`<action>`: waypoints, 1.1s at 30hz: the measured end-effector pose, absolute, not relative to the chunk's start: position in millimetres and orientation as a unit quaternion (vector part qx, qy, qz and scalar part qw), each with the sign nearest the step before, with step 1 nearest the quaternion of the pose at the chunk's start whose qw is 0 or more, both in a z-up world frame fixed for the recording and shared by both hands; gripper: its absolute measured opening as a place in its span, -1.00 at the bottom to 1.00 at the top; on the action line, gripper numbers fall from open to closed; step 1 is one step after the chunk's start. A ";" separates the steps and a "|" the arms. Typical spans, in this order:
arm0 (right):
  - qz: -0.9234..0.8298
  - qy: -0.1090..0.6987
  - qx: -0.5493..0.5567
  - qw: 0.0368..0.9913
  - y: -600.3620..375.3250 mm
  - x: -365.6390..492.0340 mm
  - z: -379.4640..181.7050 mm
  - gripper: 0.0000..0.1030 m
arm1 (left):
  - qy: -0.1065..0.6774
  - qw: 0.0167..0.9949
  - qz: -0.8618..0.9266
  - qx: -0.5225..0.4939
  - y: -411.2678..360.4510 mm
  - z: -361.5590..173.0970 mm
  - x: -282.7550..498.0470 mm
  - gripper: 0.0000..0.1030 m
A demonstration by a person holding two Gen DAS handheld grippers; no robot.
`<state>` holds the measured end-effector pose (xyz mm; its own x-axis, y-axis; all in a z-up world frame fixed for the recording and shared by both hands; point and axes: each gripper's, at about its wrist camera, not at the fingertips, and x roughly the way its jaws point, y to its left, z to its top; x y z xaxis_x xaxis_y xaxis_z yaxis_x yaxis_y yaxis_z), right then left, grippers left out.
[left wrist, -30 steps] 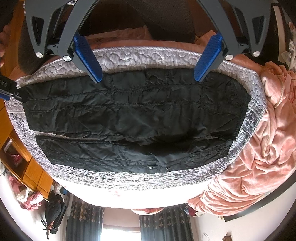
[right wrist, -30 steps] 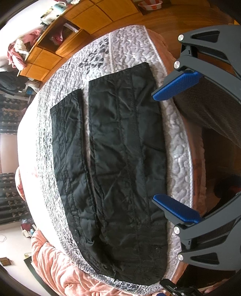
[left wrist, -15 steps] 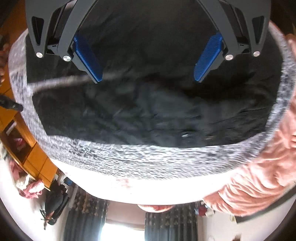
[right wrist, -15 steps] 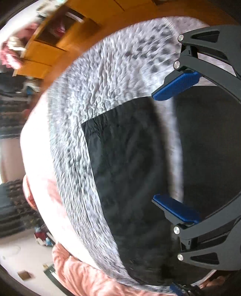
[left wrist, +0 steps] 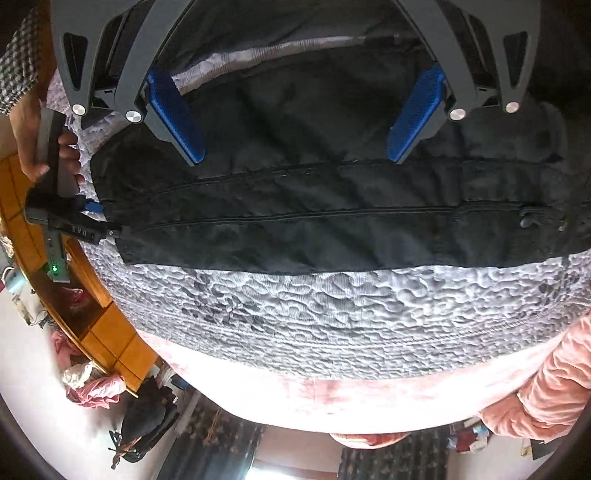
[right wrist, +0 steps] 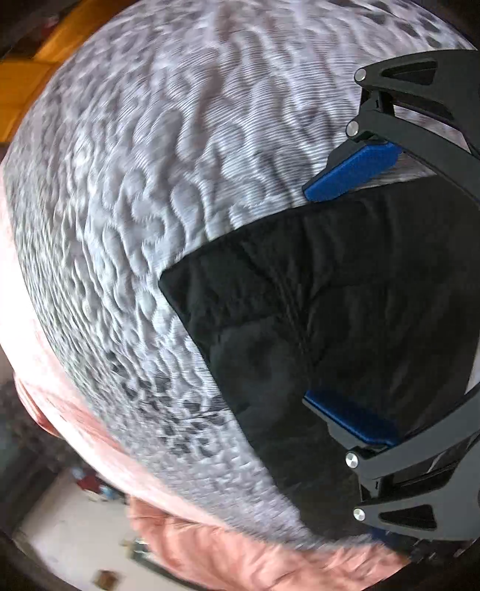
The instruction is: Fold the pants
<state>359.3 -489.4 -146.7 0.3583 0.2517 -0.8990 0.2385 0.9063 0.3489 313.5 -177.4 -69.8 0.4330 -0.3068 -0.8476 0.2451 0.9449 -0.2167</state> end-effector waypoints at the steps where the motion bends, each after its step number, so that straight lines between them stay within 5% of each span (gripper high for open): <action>1: 0.006 0.569 0.197 0.798 -485.4 360.5 -146.5 0.96 | 0.510 0.844 -0.162 -0.027 -179.1 -73.1 316.0 0.93; 3: 0.022 0.575 0.133 0.807 -471.3 356.6 -144.8 0.95 | 0.514 0.843 -0.158 -0.024 -180.1 -77.8 318.4 0.93; 5: 0.030 0.566 0.087 0.819 -462.2 348.3 -141.8 0.63 | 0.518 0.840 -0.159 -0.025 -178.6 -81.5 320.1 0.93; 7: 0.037 0.556 0.080 0.826 -461.0 341.1 -136.0 -0.40 | 0.518 0.839 -0.163 -0.024 -178.6 -84.7 322.6 0.93; 9: 0.063 0.551 0.120 0.824 -465.2 335.7 -128.7 -0.70 | 0.518 0.838 -0.169 -0.018 -179.4 -87.1 326.1 0.93; 17: 0.120 0.456 0.049 0.881 -443.6 289.7 -71.7 -0.78 | 0.470 0.840 -0.264 -0.070 -172.6 -78.5 351.7 0.93; 26: 0.192 0.375 0.017 0.907 -445.6 245.0 -25.0 -0.78 | 0.419 0.831 -0.360 0.061 -207.6 -59.9 395.4 0.93; 33: 0.206 0.368 0.011 0.907 -442.2 233.7 -23.3 -0.78 | 0.457 0.763 -0.450 0.082 -237.7 -74.1 418.5 0.93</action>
<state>233.7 -442.2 -23.3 0.6446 0.3816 -0.6625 -0.3651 0.9150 0.1717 418.5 -237.7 -74.1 0.1764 -0.6115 -0.7714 0.7619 0.5810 -0.2863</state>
